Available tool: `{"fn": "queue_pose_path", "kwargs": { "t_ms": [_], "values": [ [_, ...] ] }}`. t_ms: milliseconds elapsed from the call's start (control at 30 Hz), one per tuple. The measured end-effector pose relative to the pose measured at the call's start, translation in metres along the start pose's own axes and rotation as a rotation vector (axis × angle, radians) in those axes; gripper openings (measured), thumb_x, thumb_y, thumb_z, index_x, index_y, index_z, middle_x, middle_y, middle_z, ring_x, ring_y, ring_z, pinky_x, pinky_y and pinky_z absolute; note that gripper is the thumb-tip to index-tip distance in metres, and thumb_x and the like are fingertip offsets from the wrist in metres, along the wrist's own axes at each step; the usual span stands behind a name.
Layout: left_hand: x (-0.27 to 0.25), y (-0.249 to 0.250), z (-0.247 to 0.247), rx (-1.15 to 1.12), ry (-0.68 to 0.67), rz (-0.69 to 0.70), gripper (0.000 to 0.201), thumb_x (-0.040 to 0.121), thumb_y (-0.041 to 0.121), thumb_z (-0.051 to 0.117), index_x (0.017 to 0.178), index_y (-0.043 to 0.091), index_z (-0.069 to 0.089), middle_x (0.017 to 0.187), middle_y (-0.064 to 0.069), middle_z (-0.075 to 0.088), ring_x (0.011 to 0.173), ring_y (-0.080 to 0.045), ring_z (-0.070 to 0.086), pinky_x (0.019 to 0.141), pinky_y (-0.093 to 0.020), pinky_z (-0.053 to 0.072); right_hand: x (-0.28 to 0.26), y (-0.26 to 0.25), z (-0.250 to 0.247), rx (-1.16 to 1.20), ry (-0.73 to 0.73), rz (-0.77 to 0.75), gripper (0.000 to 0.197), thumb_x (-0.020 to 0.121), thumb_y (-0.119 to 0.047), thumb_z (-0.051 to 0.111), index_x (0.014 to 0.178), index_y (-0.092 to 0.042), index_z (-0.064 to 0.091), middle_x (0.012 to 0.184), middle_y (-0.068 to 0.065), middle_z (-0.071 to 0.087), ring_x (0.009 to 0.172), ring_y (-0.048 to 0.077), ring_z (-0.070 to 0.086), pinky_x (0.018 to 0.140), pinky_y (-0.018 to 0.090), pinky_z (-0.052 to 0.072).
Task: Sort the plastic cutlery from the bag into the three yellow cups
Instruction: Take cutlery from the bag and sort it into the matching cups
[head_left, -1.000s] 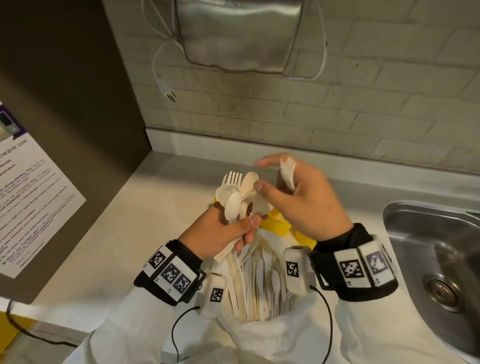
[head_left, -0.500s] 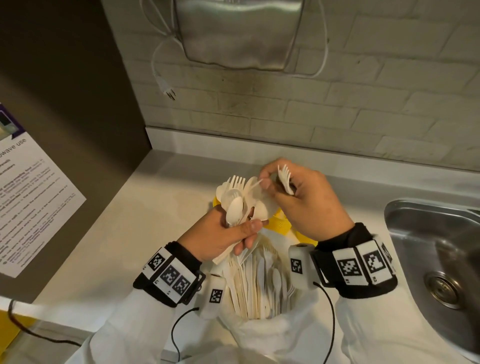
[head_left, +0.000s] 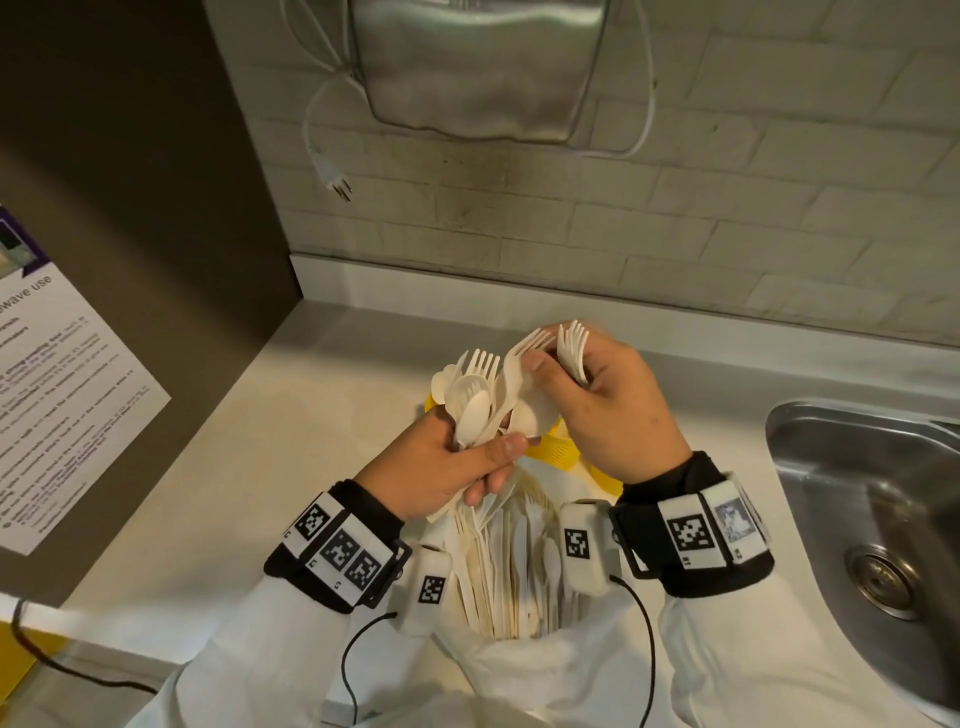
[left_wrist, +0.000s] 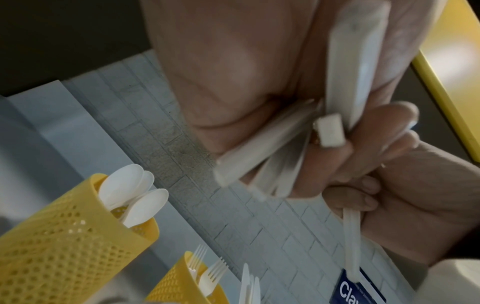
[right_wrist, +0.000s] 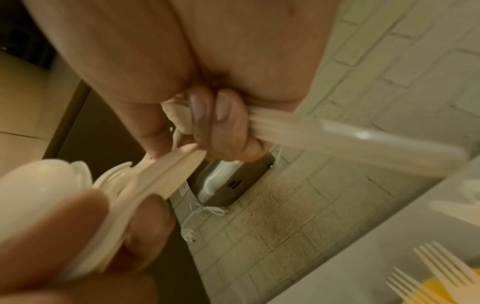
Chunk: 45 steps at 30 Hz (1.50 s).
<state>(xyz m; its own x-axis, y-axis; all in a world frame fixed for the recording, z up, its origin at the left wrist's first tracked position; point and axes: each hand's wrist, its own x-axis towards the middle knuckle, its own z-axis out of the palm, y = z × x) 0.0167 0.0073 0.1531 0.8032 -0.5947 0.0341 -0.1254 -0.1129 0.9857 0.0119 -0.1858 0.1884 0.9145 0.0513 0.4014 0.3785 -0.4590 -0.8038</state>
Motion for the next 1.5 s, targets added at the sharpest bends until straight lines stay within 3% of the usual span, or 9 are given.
{"fn": "queue_pose_path", "kwargs": {
  "t_ms": [67,167,300,467,667,967,1100,1233,1500],
  "values": [
    [0.001,-0.001,-0.001,-0.008,-0.006,0.004,0.027,0.103,0.025,0.061,0.079,0.022,0.073,0.061,-0.002,0.06,0.047,-0.017,0.047,0.061,-0.038,0.046,0.0,-0.003,-0.001,0.074,0.019,-0.032,0.015,0.102,-0.019,0.059,0.104,-0.014,0.073,0.105,0.0,0.071,0.099,0.014,0.068,0.087,0.035,0.054],
    [0.001,-0.005,-0.003,-0.015,-0.015,0.002,0.021,0.103,0.026,0.061,0.089,0.02,0.076,0.063,-0.002,0.06,0.047,-0.016,0.046,0.057,-0.032,0.045,0.001,-0.01,-0.004,0.311,0.04,0.053,0.016,0.106,-0.015,0.052,0.1,-0.015,0.066,0.078,-0.015,0.064,0.069,0.002,0.058,0.062,0.022,0.046],
    [0.0,-0.008,-0.004,0.021,-0.021,-0.031,0.044,0.101,0.035,0.06,0.104,-0.008,0.066,0.062,0.003,0.06,0.049,-0.015,0.047,0.064,-0.039,0.046,0.006,-0.014,-0.011,0.751,0.155,0.187,0.019,0.107,-0.021,0.045,0.097,-0.017,0.06,0.087,0.012,0.061,0.067,0.021,0.051,0.054,0.032,0.038],
    [0.001,-0.008,-0.003,0.055,-0.015,-0.043,0.027,0.104,0.028,0.059,0.081,0.032,0.072,0.062,0.002,0.06,0.05,-0.015,0.047,0.061,-0.035,0.046,0.007,-0.014,-0.016,1.15,0.224,0.363,0.018,0.108,-0.03,0.041,0.103,-0.022,0.057,0.089,0.009,0.07,0.075,0.026,0.07,0.062,0.033,0.056],
    [0.002,-0.01,-0.002,0.081,0.023,-0.079,0.031,0.104,0.031,0.058,0.083,0.01,0.066,0.061,0.005,0.059,0.053,-0.017,0.049,0.068,-0.037,0.049,0.008,-0.015,-0.019,1.353,0.145,0.47,0.031,0.108,-0.045,0.039,0.096,-0.023,0.058,0.066,-0.004,0.039,0.046,0.01,0.034,0.042,0.023,0.038],
    [0.004,-0.006,-0.002,0.079,0.043,-0.079,0.026,0.106,0.026,0.058,0.086,0.012,0.066,0.06,0.004,0.058,0.054,-0.021,0.048,0.065,-0.043,0.048,-0.003,-0.03,-0.009,0.548,-0.037,0.261,0.089,0.065,-0.092,0.055,0.105,-0.013,0.066,0.065,-0.005,0.035,0.044,0.007,0.029,0.041,0.02,0.025],
    [0.007,-0.008,-0.002,0.171,0.133,-0.12,0.027,0.105,0.025,0.057,0.079,0.024,0.065,0.057,0.006,0.061,0.054,-0.017,0.052,0.062,-0.029,0.048,-0.007,-0.028,0.003,0.059,-0.049,0.05,0.036,0.086,-0.053,0.075,0.085,-0.017,0.07,0.072,-0.005,0.073,0.068,0.011,0.07,0.067,0.034,0.056],
    [0.01,-0.015,-0.003,0.255,0.232,-0.152,0.016,0.103,0.014,0.054,0.095,0.021,0.066,0.054,0.011,0.061,0.048,-0.009,0.051,0.056,-0.023,0.047,-0.01,-0.023,0.017,-0.211,-0.057,0.032,0.022,0.084,-0.044,0.077,0.076,-0.026,0.07,0.07,-0.012,0.07,0.065,0.003,0.064,0.063,0.021,0.048],
    [0.009,-0.013,0.003,0.38,0.329,-0.096,0.033,0.094,0.009,0.057,0.069,0.03,0.053,0.052,0.014,0.059,0.047,-0.005,0.052,0.053,-0.012,0.042,-0.009,-0.016,0.039,-0.386,0.077,-0.018,0.006,0.08,-0.025,0.072,0.083,-0.022,0.068,0.081,-0.009,0.06,0.072,0.012,0.059,0.062,0.028,0.046]
  ]
}}
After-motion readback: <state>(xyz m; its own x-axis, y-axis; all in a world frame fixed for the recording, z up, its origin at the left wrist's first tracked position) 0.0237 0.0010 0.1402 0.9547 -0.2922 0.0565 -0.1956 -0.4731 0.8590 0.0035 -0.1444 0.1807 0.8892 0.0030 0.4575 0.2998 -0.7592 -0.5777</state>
